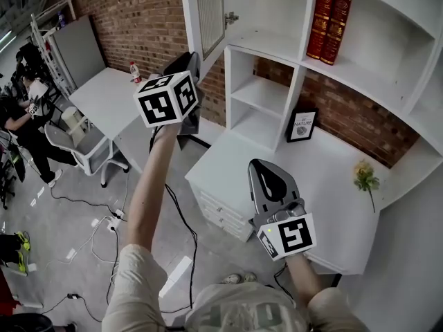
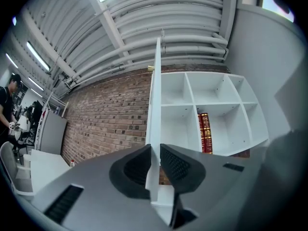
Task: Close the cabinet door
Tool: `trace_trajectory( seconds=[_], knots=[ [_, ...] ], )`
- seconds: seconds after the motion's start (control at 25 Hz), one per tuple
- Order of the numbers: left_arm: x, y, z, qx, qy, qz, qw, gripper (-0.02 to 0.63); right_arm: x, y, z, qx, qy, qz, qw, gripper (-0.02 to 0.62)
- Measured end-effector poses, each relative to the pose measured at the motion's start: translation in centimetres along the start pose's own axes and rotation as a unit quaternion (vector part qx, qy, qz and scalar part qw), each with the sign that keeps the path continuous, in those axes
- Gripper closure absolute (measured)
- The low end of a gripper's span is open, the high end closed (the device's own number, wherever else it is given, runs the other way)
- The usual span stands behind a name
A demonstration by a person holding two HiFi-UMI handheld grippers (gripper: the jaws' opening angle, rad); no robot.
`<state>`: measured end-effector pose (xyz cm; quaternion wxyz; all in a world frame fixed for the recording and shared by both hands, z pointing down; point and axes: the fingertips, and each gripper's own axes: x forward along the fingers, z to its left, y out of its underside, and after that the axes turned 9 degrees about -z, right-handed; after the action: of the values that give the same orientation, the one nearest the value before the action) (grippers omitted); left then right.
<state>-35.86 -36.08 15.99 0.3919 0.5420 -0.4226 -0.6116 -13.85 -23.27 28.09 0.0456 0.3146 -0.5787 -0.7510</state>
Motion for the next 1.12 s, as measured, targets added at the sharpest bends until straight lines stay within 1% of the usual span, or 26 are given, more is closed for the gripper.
trace_trajectory(
  seconds=[0.12,0.28,0.4,0.52,0.72,0.76,0.84,0.92,1.0,1.12],
  knots=[
    [0.1,0.0,-1.3,0.005,0.012,-0.004,0.9999,0.538,-0.5,-0.2,-0.7,-0.007,0.009,0.000,1.000,0.578],
    [0.8,0.4,-4.0,-0.003,0.047,0.000,0.9989,0.537,-1.1,0.1,-1.6,0.000,0.024,0.002,1.000,0.578],
    [1.5,0.8,-6.3,-0.007,0.068,-0.003,0.9976,0.535,-1.5,0.0,-1.9,-0.006,0.027,0.002,1.000,0.578],
    [2.4,1.3,-9.0,-0.017,0.090,-0.002,0.9958,0.555,-2.1,-0.3,-2.4,-0.017,0.035,0.003,0.999,0.578],
    [5.9,3.0,-14.8,-0.018,0.126,0.012,0.9918,0.566,-3.9,-0.7,-4.5,-0.034,0.071,0.008,0.997,0.578],
    [6.9,3.4,-15.8,-0.014,0.128,0.016,0.9915,0.569,-4.4,-0.8,-5.1,-0.038,0.079,0.009,0.996,0.578],
    [8.9,4.1,-17.3,0.006,0.121,0.023,0.9923,0.592,-5.4,-1.0,-6.4,-0.046,0.098,0.011,0.994,0.578],
    [10.6,4.9,-18.3,0.023,0.117,0.028,0.9925,0.594,-6.5,-1.0,-7.9,-0.051,0.118,0.015,0.992,0.578],
    [11.6,5.4,-18.9,0.021,0.117,0.028,0.9925,0.594,-7.7,-0.9,-9.6,-0.051,0.140,0.022,0.989,0.578],
    [12.4,5.5,-19.3,0.006,0.123,0.023,0.9921,0.594,-9.1,-0.6,-12.2,-0.038,0.169,0.030,0.984,0.578]
  ],
)
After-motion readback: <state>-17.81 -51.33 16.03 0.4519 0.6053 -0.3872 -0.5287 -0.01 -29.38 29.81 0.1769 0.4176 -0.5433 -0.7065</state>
